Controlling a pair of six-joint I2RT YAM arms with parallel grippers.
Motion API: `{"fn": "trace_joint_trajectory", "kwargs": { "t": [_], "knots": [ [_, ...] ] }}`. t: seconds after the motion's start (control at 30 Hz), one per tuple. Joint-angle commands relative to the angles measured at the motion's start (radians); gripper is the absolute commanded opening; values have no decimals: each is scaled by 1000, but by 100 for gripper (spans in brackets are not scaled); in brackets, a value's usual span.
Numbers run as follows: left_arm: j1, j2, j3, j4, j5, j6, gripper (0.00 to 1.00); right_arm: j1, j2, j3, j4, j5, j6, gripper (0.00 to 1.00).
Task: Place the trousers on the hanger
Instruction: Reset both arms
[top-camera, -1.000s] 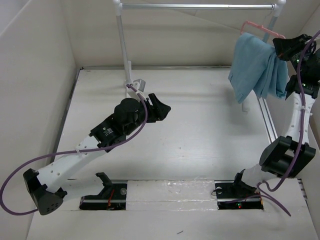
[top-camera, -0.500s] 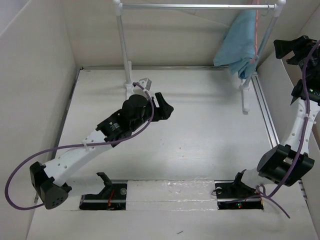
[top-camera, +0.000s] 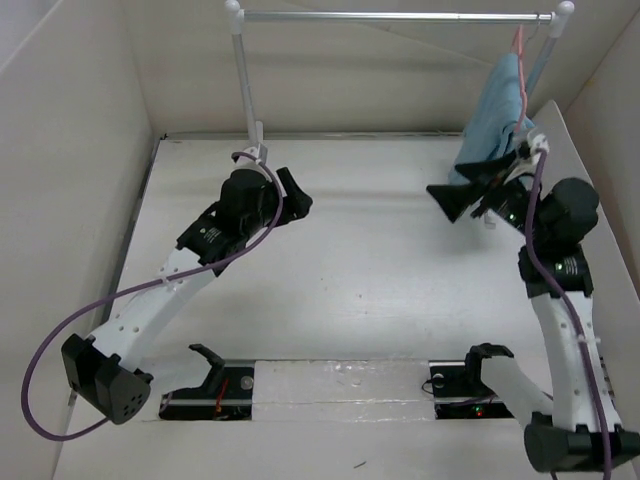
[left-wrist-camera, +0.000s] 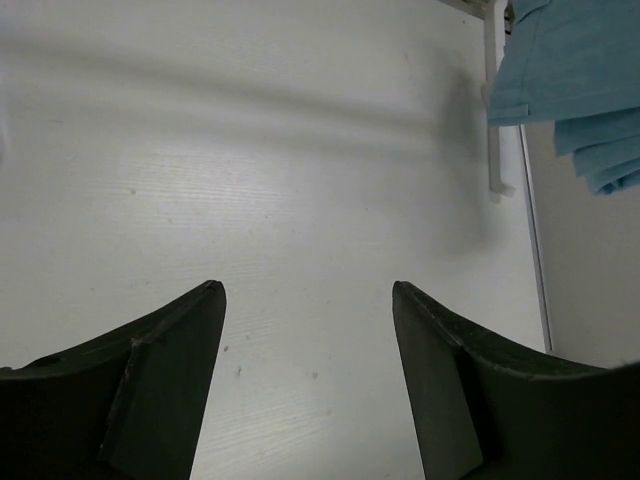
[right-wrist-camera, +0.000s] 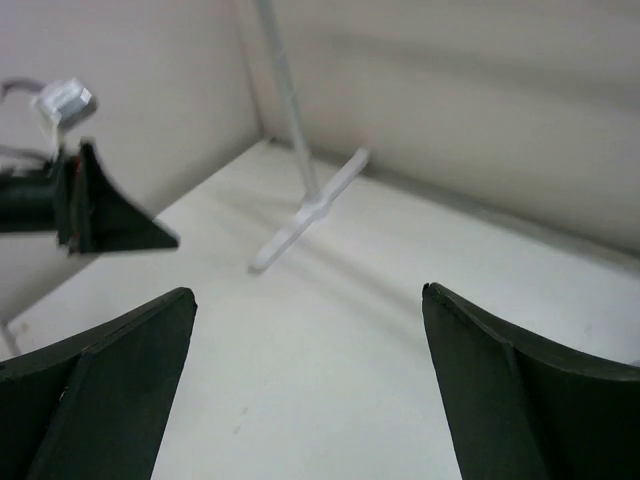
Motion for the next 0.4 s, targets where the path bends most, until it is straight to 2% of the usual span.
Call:
{"fn": "trace_joint_trajectory", "kwargs": {
  "t": [0.0,0.2,0.3,0.37],
  "knots": [
    [-8,-100,-61,-35,9,21,64,108,-168,-126,-232,110,-147,100],
    [-8,-217,-269,-13,49,-19,64,149,-413,-409,-514,246,-215,100],
    [-8,-252,-335,27,113,-27,62,149,-458,-456,-544,251,-215,100],
    [-8,-254,-331,73,116,-32,64,149,-422,-431,-517,236,-204,100]
  ]
}}
